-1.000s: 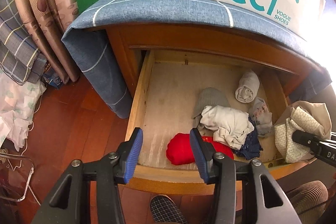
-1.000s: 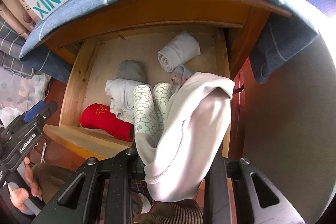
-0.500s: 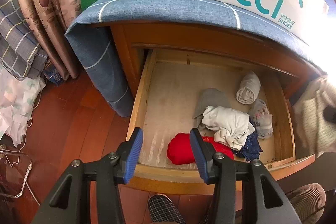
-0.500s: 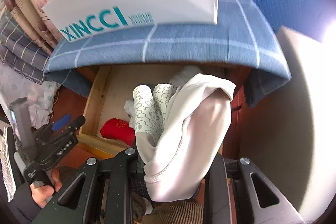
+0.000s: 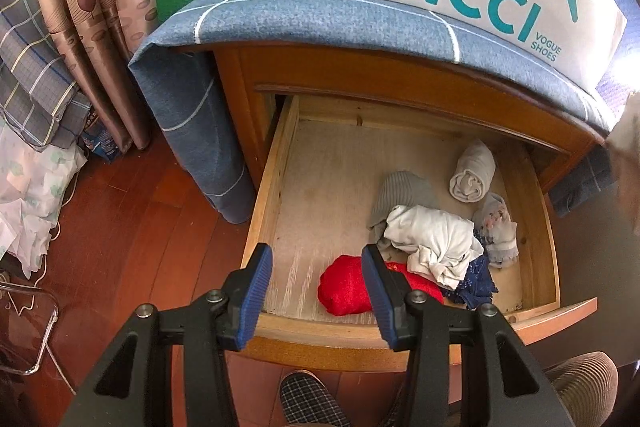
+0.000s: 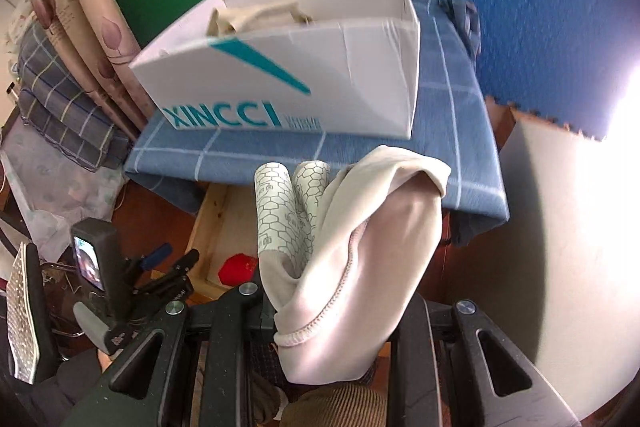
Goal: Take underwear out of drawer
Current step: 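Carry the pink garment into the white box and open the right gripper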
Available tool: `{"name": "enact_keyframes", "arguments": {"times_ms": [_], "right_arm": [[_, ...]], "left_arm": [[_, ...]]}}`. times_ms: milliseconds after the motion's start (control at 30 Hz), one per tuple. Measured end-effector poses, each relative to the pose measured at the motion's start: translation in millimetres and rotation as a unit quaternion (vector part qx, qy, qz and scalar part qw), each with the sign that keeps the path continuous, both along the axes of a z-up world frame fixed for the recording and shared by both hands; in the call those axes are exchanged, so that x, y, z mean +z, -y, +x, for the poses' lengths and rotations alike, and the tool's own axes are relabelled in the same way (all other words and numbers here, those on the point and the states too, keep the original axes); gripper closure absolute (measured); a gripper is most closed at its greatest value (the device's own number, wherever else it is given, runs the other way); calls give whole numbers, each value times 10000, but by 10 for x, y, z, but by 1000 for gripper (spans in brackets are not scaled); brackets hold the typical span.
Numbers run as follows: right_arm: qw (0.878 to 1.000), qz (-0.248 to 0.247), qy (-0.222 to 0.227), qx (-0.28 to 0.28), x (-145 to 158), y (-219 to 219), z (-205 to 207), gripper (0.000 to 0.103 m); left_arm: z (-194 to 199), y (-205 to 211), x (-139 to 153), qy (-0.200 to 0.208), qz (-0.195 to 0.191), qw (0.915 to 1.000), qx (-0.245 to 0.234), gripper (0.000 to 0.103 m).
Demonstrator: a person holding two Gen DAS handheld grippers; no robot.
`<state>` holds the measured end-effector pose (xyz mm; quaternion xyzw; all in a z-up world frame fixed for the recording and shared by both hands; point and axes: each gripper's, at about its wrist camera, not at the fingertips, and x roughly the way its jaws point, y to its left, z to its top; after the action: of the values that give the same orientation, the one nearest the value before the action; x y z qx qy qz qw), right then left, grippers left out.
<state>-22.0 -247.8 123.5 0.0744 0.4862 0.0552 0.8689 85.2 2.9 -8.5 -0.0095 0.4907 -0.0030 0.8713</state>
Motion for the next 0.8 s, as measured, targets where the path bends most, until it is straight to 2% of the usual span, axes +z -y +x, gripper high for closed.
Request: {"name": "enact_keyframes", "arguments": {"times_ms": [300,500,633,800], "right_arm": [[9985,-21,530,119,640,-70,107,79],[9954,-122,940,152,1108,-121,377,79],[9937,-222,1084,149,1285,-173,649,79],[9921,-510,1138,124,1350,-244,1024,79]], "left_arm": [[-6,-4,6,6,-29,10000,4,56],[-3,-11,8,13,-67,10000,20,56],[-4,-23,8,28,-117,9999,42,56],[4,-25,6,35,-176,9998,-9,56]]}}
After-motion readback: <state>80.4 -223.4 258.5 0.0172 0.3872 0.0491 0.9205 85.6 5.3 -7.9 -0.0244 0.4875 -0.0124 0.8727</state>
